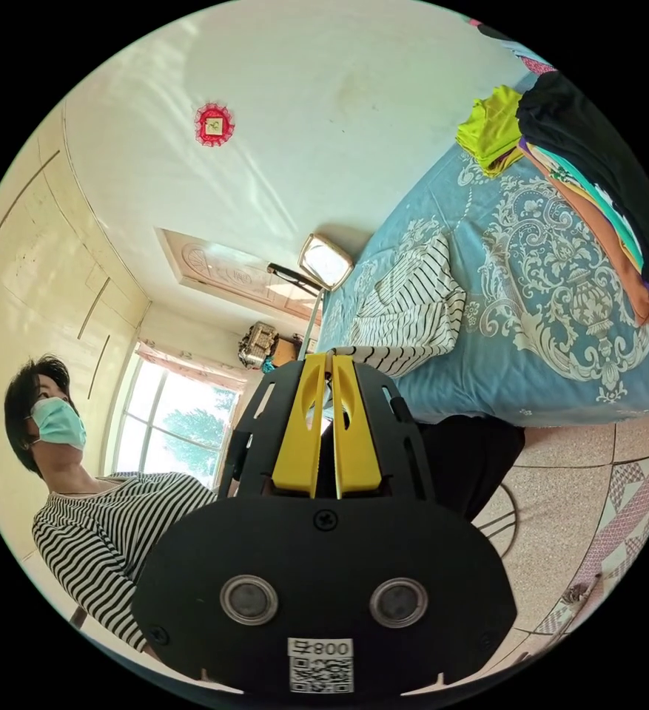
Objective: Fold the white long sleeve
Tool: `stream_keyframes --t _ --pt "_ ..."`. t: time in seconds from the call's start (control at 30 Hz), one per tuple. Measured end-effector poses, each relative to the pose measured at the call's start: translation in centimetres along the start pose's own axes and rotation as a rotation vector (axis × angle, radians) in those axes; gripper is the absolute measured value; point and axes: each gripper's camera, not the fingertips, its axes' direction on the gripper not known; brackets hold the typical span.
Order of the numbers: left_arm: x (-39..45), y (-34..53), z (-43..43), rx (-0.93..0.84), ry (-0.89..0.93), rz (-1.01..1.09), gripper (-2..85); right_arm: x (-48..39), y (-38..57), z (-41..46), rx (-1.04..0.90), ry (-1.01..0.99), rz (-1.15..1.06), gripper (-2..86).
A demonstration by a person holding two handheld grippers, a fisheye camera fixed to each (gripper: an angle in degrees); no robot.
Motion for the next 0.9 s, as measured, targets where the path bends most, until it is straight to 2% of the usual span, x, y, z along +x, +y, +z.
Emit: stream_keyframes --t 0.5,0.9 --pt "-9.1 -16.6 11.3 -0.008 -0.045 0.031 1.3 9.6 -18.2 10.5 -0.009 0.043 0.020 1.2" --pt "-21.8 -32.9 24.0 0.000 -0.122 -0.009 1.2 21.8 -36.6 23.2 -0.046 0.120 0.078 1.3"
